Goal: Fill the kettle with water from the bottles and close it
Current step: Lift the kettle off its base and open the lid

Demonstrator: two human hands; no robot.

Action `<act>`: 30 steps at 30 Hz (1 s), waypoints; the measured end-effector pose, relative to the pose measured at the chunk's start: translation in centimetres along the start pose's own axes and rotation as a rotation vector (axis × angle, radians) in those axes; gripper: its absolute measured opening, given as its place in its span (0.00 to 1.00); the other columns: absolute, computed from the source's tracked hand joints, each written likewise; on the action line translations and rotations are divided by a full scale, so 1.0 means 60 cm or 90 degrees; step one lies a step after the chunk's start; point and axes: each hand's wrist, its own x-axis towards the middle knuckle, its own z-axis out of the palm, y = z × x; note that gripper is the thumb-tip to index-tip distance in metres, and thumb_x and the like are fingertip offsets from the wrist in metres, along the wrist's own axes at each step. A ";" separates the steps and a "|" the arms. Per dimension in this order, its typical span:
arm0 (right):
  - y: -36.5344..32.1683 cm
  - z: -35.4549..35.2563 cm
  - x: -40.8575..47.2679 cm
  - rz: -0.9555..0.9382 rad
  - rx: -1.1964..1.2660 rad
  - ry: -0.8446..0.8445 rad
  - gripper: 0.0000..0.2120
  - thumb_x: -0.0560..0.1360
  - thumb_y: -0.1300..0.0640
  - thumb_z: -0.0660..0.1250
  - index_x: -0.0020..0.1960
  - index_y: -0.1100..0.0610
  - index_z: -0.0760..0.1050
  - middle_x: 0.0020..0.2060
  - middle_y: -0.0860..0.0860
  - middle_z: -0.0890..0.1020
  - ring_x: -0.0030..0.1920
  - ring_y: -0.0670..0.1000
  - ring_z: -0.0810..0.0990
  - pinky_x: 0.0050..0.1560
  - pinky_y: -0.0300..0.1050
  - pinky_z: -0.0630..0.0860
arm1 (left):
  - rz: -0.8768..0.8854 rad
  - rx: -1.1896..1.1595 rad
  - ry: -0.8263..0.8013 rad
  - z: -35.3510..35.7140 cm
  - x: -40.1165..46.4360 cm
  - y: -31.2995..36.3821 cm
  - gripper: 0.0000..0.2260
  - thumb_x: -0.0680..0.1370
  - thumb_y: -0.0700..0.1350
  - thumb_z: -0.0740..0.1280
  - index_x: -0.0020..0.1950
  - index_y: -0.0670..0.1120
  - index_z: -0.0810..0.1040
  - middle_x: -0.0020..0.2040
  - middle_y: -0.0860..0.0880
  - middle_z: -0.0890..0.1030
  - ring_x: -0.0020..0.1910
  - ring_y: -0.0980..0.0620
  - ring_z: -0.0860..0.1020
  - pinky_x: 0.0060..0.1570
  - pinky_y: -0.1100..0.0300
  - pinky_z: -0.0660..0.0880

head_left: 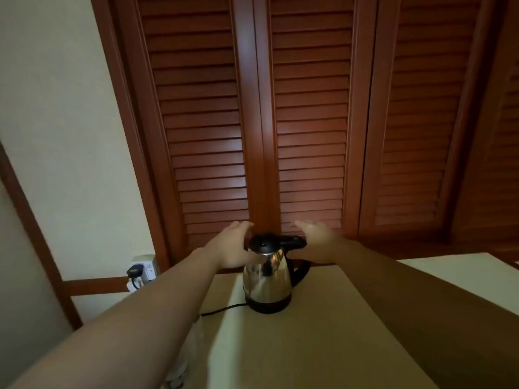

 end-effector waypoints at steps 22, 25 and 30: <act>0.035 0.060 0.051 -0.058 0.081 0.162 0.15 0.79 0.60 0.69 0.64 0.48 0.78 0.53 0.48 0.82 0.54 0.49 0.79 0.57 0.47 0.75 | -0.030 -0.116 0.089 0.043 0.046 -0.038 0.46 0.56 0.60 0.85 0.71 0.52 0.73 0.63 0.53 0.80 0.62 0.50 0.78 0.61 0.50 0.78; 0.035 0.042 0.033 -0.071 0.074 0.186 0.17 0.80 0.57 0.69 0.67 0.45 0.76 0.56 0.51 0.80 0.55 0.53 0.79 0.57 0.52 0.77 | -0.021 -0.136 0.094 0.019 0.029 -0.021 0.45 0.58 0.57 0.85 0.72 0.50 0.73 0.65 0.52 0.80 0.63 0.50 0.78 0.62 0.50 0.78; 0.041 0.018 -0.037 -0.109 0.071 0.178 0.19 0.79 0.56 0.71 0.69 0.50 0.76 0.56 0.49 0.81 0.55 0.50 0.77 0.56 0.49 0.75 | -0.018 -0.145 0.094 0.027 -0.022 0.004 0.50 0.57 0.60 0.84 0.76 0.52 0.70 0.69 0.52 0.79 0.68 0.50 0.77 0.66 0.48 0.77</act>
